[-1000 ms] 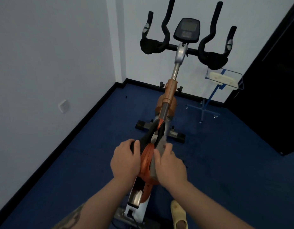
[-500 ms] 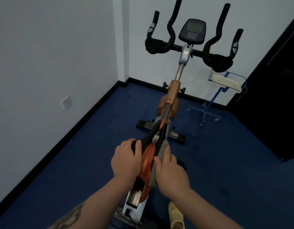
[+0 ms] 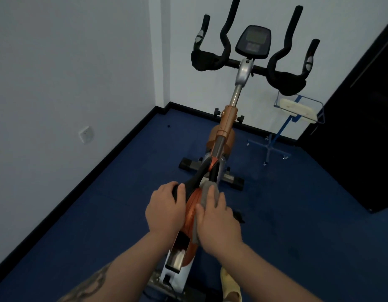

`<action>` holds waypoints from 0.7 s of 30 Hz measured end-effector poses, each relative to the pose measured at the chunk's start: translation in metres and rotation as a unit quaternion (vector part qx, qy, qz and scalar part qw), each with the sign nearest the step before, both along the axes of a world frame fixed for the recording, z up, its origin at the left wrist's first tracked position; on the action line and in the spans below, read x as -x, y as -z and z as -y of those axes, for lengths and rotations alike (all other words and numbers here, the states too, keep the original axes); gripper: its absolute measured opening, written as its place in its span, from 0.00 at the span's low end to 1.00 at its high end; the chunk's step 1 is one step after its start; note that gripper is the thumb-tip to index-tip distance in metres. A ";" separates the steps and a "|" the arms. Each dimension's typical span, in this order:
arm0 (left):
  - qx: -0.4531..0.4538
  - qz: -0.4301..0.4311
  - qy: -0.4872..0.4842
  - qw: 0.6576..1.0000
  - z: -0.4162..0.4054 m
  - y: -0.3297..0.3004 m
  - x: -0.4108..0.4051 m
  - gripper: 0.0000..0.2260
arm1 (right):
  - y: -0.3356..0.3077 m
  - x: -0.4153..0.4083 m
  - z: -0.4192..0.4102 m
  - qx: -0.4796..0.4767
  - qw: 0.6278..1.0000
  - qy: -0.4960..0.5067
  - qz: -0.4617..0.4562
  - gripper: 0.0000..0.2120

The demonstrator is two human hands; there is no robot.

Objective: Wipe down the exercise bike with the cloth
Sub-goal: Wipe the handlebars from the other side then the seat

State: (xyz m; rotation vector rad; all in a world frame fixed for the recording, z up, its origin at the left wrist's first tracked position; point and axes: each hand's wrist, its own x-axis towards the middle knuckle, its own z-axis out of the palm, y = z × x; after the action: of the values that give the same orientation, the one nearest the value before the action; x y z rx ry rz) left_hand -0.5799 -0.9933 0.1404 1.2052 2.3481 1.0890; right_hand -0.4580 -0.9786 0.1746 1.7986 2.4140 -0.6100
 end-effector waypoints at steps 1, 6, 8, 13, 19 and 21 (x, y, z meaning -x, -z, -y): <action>0.001 -0.001 -0.001 1.000 0.000 0.000 0.000 0.20 | -0.002 0.004 -0.007 -0.003 1.000 0.001 0.006 0.30; 0.006 -0.005 -0.002 1.000 0.001 0.001 0.000 0.21 | -0.009 0.019 -0.030 0.004 1.000 0.002 0.015 0.28; 0.000 -0.003 -0.001 1.000 0.002 0.001 0.000 0.20 | -0.002 0.012 -0.011 -0.012 1.000 -0.020 0.015 0.28; 0.006 -0.011 -0.004 1.000 0.000 0.001 -0.001 0.19 | 0.009 0.000 0.008 -0.051 0.998 -0.049 -0.002 0.27; 0.018 -0.014 -0.005 1.000 0.001 0.002 0.000 0.18 | -0.002 0.013 -0.034 -0.035 0.999 -0.004 -0.032 0.23; 0.025 -0.012 -0.003 1.000 0.001 0.002 0.000 0.17 | 0.006 0.005 -0.016 -0.042 0.998 -0.012 -0.038 0.24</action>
State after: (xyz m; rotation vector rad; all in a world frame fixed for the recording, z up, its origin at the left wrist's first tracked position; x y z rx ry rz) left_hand -0.5797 -0.9940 0.1380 1.2005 2.3851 1.0168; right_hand -0.4631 -0.9624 0.1689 1.8080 2.5437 -0.5942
